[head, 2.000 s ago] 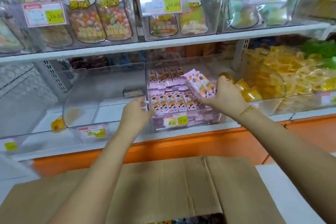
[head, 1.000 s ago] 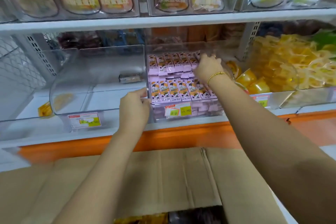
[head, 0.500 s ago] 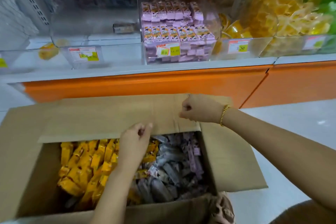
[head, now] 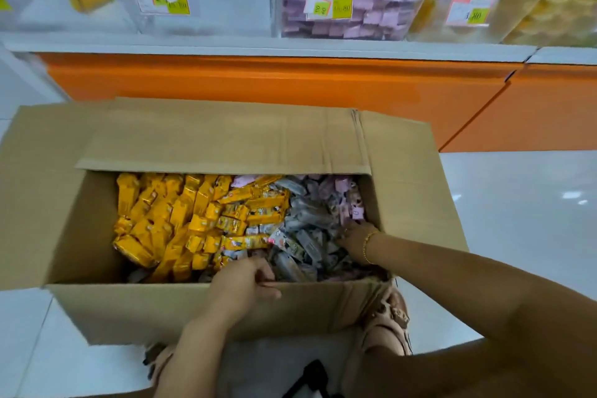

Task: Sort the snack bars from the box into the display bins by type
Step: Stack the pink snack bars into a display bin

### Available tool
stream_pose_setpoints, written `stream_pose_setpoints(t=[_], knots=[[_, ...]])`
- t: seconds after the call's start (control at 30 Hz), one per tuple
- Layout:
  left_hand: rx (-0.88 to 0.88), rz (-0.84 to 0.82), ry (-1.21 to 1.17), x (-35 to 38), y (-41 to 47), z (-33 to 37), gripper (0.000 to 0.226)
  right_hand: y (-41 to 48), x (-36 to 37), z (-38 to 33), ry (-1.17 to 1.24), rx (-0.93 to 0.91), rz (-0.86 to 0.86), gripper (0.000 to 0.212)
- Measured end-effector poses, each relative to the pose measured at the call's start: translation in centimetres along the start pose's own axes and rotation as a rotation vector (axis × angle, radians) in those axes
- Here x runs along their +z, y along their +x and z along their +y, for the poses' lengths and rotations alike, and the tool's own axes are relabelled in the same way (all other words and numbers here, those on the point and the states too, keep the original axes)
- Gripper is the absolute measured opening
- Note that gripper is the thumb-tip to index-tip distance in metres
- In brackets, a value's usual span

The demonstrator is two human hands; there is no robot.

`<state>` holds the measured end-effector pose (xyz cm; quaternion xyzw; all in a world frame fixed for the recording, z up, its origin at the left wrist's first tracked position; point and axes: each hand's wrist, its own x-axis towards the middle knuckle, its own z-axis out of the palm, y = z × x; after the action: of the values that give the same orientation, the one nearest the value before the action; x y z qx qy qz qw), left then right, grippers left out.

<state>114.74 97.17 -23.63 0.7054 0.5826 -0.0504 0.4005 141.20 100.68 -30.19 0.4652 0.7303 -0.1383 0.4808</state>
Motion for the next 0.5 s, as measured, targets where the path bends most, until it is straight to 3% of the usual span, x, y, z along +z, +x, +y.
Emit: stream_pose_setpoints(t=[0.1, 0.3, 0.5], knots=[[0.011, 0.084, -0.029, 0.2, 0.2, -0.3, 0.032, 1.7, 0.5, 0.0, -0.107, 0.076, -0.06, 0.058], [0.007, 0.101, -0.036, 0.2, 0.6, -0.4, 0.037, 3.5, 0.8, -0.5, -0.342, 0.122, 0.078, 0.046], [-0.014, 0.065, -0.076, -0.1, 0.9, -0.4, 0.035, 3.0, 1.4, -0.1, -0.22, 0.1, 0.122, 0.046]])
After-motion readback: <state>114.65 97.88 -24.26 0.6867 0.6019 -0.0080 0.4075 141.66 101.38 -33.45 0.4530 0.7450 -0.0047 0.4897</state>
